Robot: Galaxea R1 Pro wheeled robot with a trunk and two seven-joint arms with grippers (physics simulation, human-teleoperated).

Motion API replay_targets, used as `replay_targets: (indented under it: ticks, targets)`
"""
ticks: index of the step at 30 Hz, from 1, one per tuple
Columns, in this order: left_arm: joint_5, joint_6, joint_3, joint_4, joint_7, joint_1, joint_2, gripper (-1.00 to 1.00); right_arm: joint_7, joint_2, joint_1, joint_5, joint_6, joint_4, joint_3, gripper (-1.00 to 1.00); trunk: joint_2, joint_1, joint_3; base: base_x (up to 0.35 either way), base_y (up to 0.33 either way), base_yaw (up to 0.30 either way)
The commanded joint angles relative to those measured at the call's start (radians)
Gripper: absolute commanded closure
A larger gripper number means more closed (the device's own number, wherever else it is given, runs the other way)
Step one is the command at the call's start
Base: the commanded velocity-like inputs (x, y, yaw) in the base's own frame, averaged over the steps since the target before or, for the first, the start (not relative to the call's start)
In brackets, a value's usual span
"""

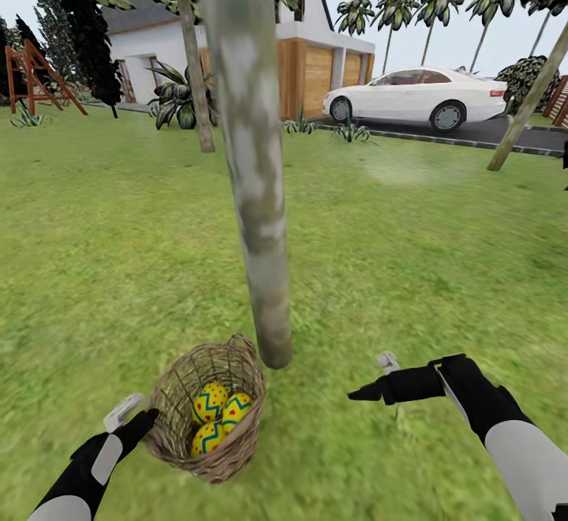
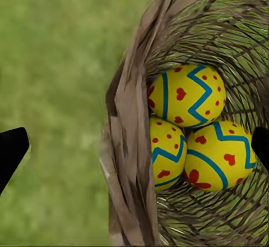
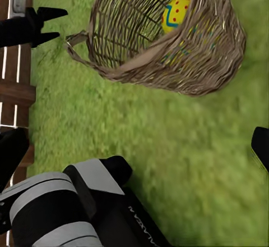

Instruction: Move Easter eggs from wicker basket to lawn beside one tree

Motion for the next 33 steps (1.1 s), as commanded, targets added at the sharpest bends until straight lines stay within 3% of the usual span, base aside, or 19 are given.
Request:
replay_targets:
  ticks: [1, 14, 22, 33]
  targets:
    - [0.011, 0.006, 0.002, -0.001, 0.001, 0.0, 0.004, -1.0, 0.005, 0.0, 0.0, 0.004, 0.005, -0.001, 0.001, -1.0, 0.0, 0.0, -0.001, 0.182, 0.223, 0.0]
    - [0.013, 0.005, 0.001, 0.001, 0.0, 0.0, 0.014, -1.0, -0.015, 0.0, 0.003, -0.007, -0.016, 0.0, -0.001, -1.0, 0.0, 0.0, 0.003, 0.18, 0.233, -0.039]
    - [0.014, 0.001, 0.001, 0.001, 0.0, 0.0, 0.011, -1.0, -0.015, 0.0, 0.003, -0.01, -0.016, 0.0, -0.002, -1.0, 0.0, 0.0, 0.013, 0.005, 0.054, -0.185]
    - [0.014, -0.001, 0.001, 0.001, 0.0, 0.0, 0.009, -1.0, -0.019, 0.001, 0.003, -0.007, -0.016, 0.0, -0.001, -1.0, 0.0, 0.0, 0.016, -0.041, 0.301, -0.037]
